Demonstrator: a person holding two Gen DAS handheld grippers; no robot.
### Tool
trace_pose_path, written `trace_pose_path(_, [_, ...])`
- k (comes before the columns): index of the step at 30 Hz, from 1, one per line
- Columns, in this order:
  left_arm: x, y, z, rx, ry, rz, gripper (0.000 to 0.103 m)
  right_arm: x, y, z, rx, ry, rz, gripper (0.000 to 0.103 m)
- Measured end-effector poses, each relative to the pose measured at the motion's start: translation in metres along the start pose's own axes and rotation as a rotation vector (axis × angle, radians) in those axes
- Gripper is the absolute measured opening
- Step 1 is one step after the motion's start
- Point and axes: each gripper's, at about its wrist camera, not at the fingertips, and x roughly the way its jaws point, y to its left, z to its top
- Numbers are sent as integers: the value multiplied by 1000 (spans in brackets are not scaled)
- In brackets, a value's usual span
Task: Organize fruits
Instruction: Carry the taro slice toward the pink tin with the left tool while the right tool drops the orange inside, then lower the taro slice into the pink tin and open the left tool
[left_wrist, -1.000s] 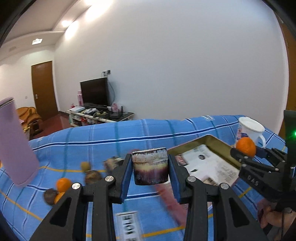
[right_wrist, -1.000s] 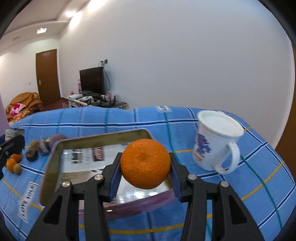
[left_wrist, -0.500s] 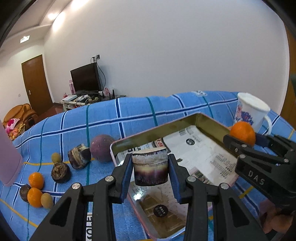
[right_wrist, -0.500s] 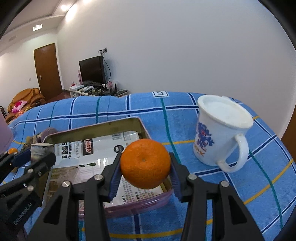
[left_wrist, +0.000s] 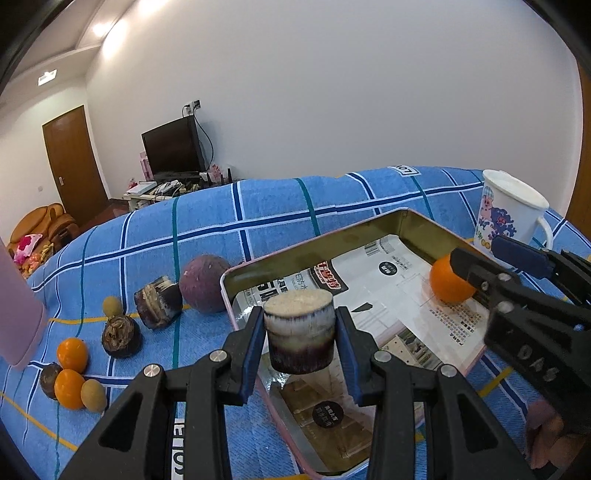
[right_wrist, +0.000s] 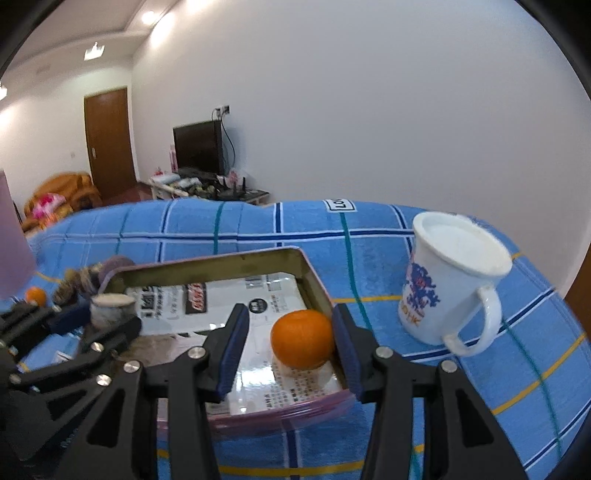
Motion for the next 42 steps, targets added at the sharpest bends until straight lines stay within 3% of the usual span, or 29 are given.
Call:
trace_pose_path(2, [0, 0, 0, 0, 1, 8, 40, -3, -6, 1, 45, -10, 39, 82])
trace_pose_path(5, [0, 1, 0, -4, -2, 8, 41, -14, -16, 2, 110, -64, 92, 99])
trace_pose_path(7, [-3, 1, -1, -6, -18, 19, 47, -20, -21, 3, 144, -96, 111, 103])
trace_pose_path(10, [-12, -1, -3, 0, -53, 37, 75, -20, -27, 6, 192, -105, 133, 103])
trace_pose_path(11, [-17, -1, -4, -1, -75, 50, 76, -19, -30, 5, 209, -100, 140, 103])
trace_pose_path(15, [-28, 3, -6, -19, -131, 56, 76, -15, -36, 5, 243, -86, 127, 103])
trace_pose_path(20, [-37, 26, -6, -84, -187, 168, 76, -18, -35, 5, 214, -103, 60, 103])
trace_pose_path(24, [-38, 40, -9, -119, -197, 216, 76, -17, -31, 4, 186, -115, 12, 103])
trace_pose_path(34, [-42, 36, -13, -92, -195, 272, 80, -29, -18, -1, 116, -189, -92, 103])
trace_pose_path(35, [-43, 34, -13, -84, -196, 275, 84, -31, -17, -1, 108, -193, -101, 103])
trace_pose_path(42, [-50, 35, -18, -70, -205, 270, 84, -36, -8, -4, 86, -201, -138, 103])
